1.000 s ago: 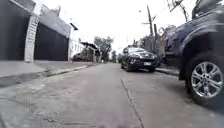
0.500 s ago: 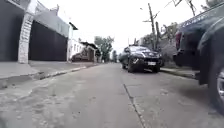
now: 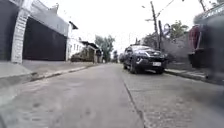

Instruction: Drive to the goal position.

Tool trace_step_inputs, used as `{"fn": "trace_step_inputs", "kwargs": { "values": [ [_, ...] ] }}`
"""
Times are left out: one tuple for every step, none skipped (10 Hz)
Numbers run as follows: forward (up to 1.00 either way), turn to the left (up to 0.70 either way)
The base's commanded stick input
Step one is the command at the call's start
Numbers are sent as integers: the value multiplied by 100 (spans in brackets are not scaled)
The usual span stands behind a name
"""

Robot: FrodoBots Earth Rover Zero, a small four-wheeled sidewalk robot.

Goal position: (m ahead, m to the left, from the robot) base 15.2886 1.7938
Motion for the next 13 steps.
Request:
{"fn": "trace_step_inputs", "kwargs": {
  "values": [
    [100,0],
    [100,0],
    [100,0],
    [100,0],
    [100,0],
    [100,0],
    [100,0],
    [100,0],
    [100,0],
    [100,0],
    [100,0],
    [100,0],
    [100,0]
  ]
}}
